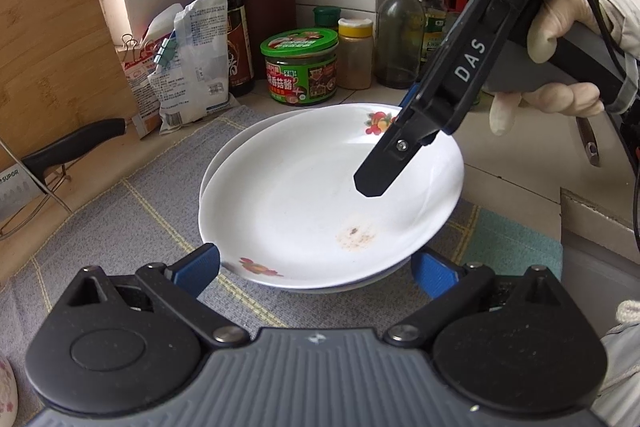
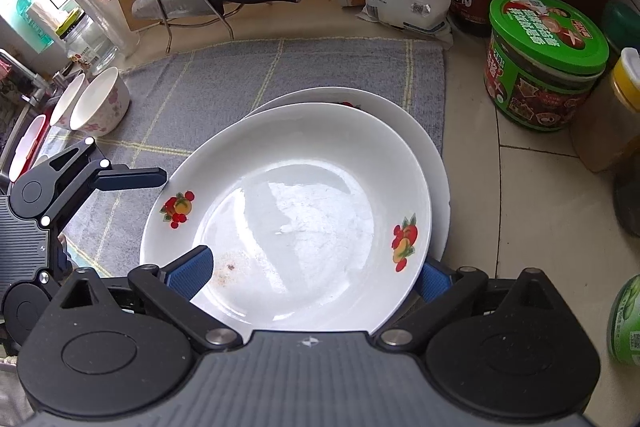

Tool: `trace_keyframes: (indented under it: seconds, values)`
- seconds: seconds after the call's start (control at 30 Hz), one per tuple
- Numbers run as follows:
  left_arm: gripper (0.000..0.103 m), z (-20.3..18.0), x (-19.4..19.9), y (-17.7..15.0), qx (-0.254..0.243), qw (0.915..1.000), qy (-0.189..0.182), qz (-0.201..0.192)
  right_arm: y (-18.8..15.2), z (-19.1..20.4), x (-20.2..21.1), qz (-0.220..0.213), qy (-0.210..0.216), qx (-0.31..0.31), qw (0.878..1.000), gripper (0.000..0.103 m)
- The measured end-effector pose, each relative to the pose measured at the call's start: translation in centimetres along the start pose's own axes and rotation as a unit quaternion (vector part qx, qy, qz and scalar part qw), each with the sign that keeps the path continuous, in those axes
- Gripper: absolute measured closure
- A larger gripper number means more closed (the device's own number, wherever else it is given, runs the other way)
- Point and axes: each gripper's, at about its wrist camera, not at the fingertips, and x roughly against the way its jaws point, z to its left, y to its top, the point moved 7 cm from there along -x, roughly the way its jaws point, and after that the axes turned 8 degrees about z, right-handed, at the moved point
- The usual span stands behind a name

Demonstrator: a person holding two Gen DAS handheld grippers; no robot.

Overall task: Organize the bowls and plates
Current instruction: 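Lower the plate onto the stack and open the right gripper, then withdraw the right gripper from the plate stack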

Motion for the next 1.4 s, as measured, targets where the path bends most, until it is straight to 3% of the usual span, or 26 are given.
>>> trace_keyframes:
  seconds: [0.57,0.93,1.1,1.27,1.4]
  values:
    - [0.002,-0.1,-0.6,0.2,-0.004,1.0000,-0.007,0.002,-0.7,0.2,0.5,0.004,-0.015,0.004,1.000,0.000]
    - [0.001,-0.2,-1.1,0.2,-0.008,0.9999,0.006,0.009,-1.1,0.1,0.3,0.014,-0.046,0.004,0.999,0.000]
    - [0.001,0.6,-0.7,0.9,0.022,0.9996,0.006,-0.016,-1.2,0.0,0.4,0.004,-0.062,0.007,0.998,0.000]
    - [0.001,1.2,0.2,1.0,0.039,0.9984,0.020,-0.036,-1.1,0.7,0.8,-0.021,-0.108,0.034,0.993,0.000]
    - [0.001,1.8,1.8,0.5,0.065,0.9957,0.034,-0.058,-0.7,1.3,1.3,-0.048,-0.110,0.039,0.992,0.000]
